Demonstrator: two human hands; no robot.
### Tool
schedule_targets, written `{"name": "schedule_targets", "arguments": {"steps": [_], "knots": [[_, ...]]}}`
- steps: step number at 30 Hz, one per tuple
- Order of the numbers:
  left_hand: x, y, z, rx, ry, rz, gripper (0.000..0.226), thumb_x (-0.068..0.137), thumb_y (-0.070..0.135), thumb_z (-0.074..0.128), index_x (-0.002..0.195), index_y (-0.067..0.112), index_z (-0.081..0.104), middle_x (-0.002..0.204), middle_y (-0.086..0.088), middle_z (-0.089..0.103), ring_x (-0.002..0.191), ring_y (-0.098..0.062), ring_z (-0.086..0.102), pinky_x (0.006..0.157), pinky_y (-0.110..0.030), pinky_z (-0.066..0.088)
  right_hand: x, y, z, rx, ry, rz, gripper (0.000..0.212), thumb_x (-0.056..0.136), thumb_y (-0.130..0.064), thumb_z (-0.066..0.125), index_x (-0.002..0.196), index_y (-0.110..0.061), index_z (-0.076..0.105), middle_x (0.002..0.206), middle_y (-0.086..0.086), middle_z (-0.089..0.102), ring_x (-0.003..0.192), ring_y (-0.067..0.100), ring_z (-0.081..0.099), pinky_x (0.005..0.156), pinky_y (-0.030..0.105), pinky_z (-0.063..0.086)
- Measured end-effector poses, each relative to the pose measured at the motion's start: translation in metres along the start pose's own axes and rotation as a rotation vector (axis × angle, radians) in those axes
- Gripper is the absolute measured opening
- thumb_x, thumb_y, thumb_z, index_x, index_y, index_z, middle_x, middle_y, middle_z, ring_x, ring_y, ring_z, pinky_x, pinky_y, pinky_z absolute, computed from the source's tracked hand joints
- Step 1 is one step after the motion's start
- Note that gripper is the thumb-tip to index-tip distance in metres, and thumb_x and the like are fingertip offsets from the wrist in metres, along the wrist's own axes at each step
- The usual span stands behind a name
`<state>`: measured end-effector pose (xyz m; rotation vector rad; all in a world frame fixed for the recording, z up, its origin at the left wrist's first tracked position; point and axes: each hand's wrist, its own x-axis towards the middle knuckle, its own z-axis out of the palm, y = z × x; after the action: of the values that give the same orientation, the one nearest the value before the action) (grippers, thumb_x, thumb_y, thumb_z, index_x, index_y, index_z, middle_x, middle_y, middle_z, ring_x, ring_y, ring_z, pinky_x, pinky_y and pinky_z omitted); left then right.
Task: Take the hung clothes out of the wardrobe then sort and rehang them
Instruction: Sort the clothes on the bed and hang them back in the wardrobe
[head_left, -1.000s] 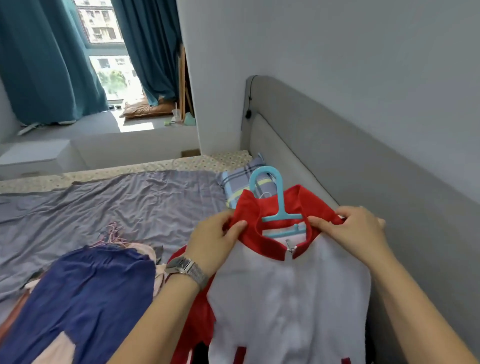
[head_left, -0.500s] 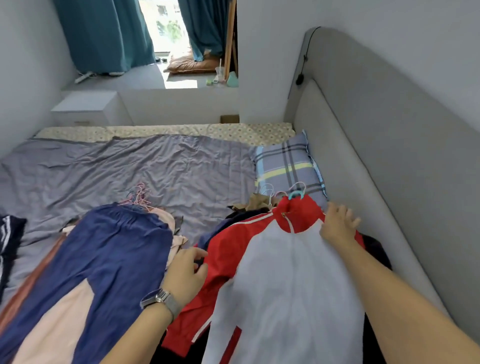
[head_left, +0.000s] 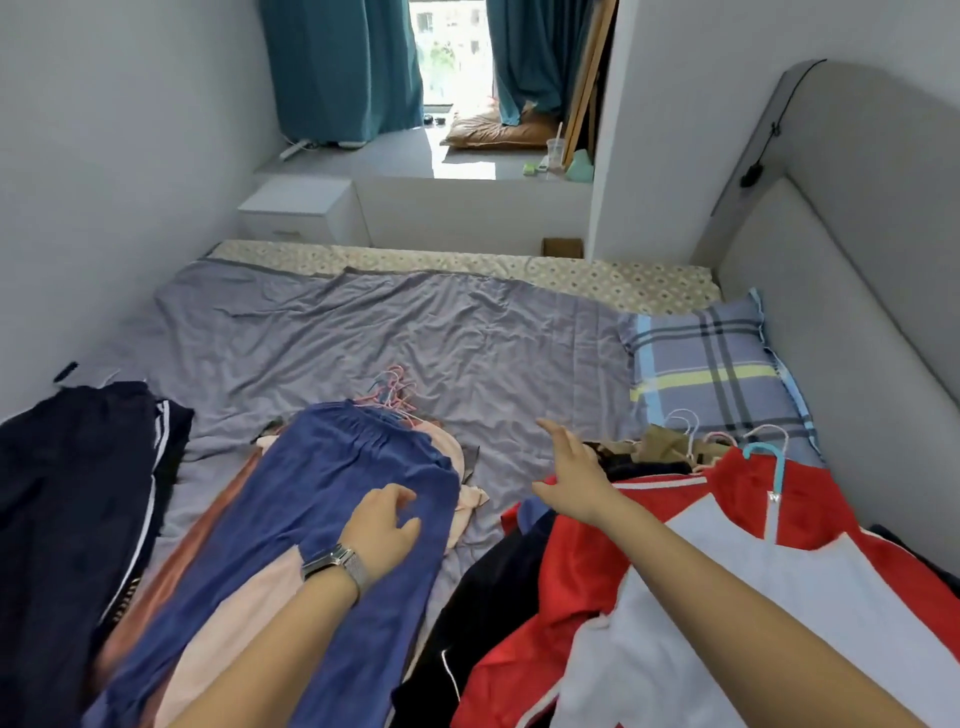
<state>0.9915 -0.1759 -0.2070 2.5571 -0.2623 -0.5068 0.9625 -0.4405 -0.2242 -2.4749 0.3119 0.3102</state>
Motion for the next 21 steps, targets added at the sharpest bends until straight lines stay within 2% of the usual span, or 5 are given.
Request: {"name": "schedule_targets", "arguments": {"steps": [3,6,11,17,21], "knots": [[0.032,-0.057,-0.048,0.021,-0.008,-0.008,0.04,0.086,0.019,0.06,0.124,0.01,0.05,0.123,-0.007,0.055,0.107,-0.022,0.056,0.088,-0.024,0.04,0.035,-0.048,0.034,-0.137,-0.041,0.098,0.088,0.08,-0.039,0.062,0.149,-0.037,0.007,0.154,0.003,0.02,0.138,0.032,0.027,0.112,0.046,0.025],[0.064,-0.113,-0.094,0.025,-0.027,-0.016,0.049,0.084,0.019,0.062,0.129,0.009,0.046,0.126,-0.009,0.053,0.11,-0.023,0.055,0.09,-0.025,0.041,0.068,-0.086,0.075,-0.101,-0.081,0.216,0.092,0.079,-0.045,0.063,0.149,-0.039,0.003,0.157,0.003,0.014,0.142,0.032,0.02,0.111,0.046,0.022],[0.1,-0.195,-0.135,0.072,-0.197,0.036,0.083,0.069,0.025,0.069,0.141,0.018,0.03,0.141,-0.003,0.034,0.133,-0.018,0.034,0.107,-0.034,0.035,0.119,-0.124,0.148,-0.221,-0.195,0.308,0.086,0.082,-0.039,0.057,0.149,-0.035,0.003,0.156,0.007,0.009,0.145,0.034,0.003,0.114,0.051,0.015],[0.13,-0.23,-0.131,-0.076,-0.045,0.033,0.064,0.074,0.017,0.069,0.133,0.014,0.044,0.135,-0.003,0.048,0.123,-0.019,0.047,0.102,-0.032,0.04,0.153,-0.137,0.19,-0.313,-0.306,0.334,0.085,0.082,-0.027,0.053,0.15,-0.027,0.002,0.147,0.006,0.022,0.136,0.032,0.019,0.107,0.044,0.027],[0.144,-0.237,-0.112,-0.082,0.003,-0.025,0.074,0.066,0.023,0.074,0.134,0.022,0.042,0.137,0.007,0.045,0.126,-0.013,0.044,0.101,-0.037,0.041,0.188,-0.131,0.203,-0.341,-0.294,0.354,0.082,0.083,-0.025,0.052,0.15,-0.018,0.006,0.15,0.009,0.024,0.136,0.033,0.025,0.107,0.043,0.032]]}}
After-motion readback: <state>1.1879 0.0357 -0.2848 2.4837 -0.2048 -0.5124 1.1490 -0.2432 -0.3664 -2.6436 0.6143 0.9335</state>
